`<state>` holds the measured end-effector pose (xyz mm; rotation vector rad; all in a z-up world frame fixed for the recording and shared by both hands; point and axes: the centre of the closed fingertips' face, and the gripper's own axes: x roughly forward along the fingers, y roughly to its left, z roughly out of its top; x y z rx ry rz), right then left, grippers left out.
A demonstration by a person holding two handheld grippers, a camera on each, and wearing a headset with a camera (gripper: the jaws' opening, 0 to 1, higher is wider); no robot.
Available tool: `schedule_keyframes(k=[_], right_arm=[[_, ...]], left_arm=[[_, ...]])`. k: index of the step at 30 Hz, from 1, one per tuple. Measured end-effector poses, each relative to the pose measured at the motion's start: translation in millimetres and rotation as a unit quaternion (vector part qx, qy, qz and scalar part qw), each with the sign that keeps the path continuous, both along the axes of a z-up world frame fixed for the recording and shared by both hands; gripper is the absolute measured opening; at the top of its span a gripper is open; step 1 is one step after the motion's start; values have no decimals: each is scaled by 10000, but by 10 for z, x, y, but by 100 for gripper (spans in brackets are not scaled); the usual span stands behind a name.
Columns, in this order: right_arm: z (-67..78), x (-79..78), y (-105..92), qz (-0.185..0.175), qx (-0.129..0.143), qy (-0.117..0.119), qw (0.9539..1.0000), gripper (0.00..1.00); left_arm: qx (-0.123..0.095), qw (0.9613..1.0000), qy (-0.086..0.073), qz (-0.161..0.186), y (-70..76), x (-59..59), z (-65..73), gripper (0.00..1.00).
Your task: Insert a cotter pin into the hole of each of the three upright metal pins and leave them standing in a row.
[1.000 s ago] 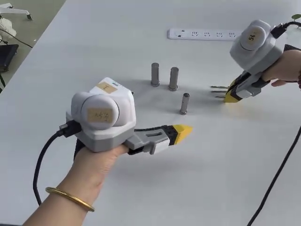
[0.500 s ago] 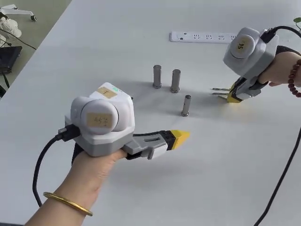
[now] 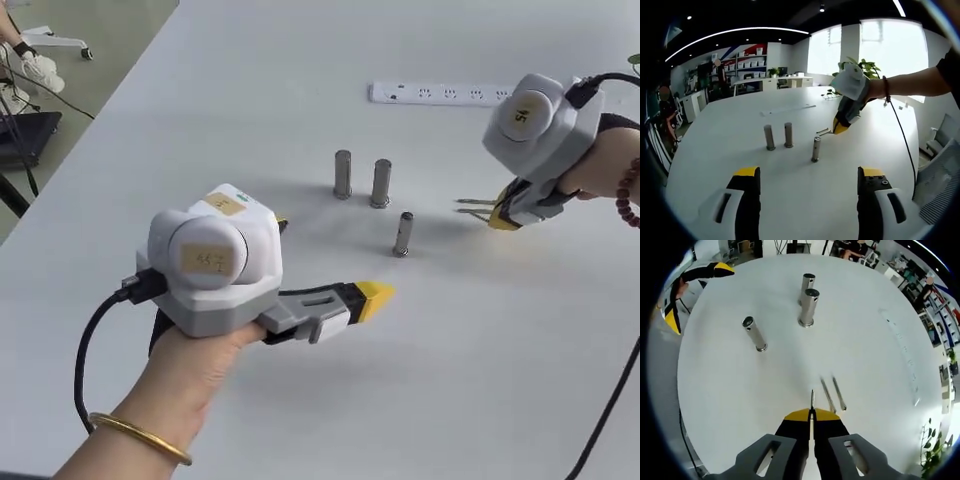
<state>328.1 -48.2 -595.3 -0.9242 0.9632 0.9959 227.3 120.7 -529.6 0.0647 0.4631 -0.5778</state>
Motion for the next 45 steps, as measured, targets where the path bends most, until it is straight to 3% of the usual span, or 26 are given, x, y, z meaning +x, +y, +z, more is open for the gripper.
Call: schedule_keyframes(k=[6, 13, 17, 21, 26, 29, 32, 38, 45], right_arm=[[150, -232, 105, 309, 246, -117, 9992, 0], [294, -485, 269, 578, 539, -323, 9964, 0], [325, -513, 357, 736, 708, -449, 9938, 0], [443, -633, 479, 919, 1034, -578, 9887, 0], [554, -750, 570, 1161, 1167, -742, 9836, 0], [601, -805, 621, 1286, 1226, -819, 9807, 0], [663, -879, 700, 1499, 1333, -961, 9749, 0], [700, -942, 800, 1826, 1436, -1078, 9666, 0], [730, -1040, 898, 2196, 1492, -1206, 9565, 0]], left_arm=[[-42, 10000, 19, 6, -18, 4, 37, 72], [-146, 9997, 173, 65, -33, -25, 36, 64], [-305, 9991, 290, 48, -80, -60, 46, 60], [-430, 9985, 346, 14, -131, -75, 67, 55], [-710, 9966, 419, -60, -230, -79, 111, 46], [-853, 9948, 542, -143, -307, -83, 112, 42], [-947, 9936, 575, -202, -365, -86, 123, 37], [-1186, 9892, 809, -284, -477, -137, 125, 30], [-1453, 9843, 939, -346, -567, -173, 153, 22]])
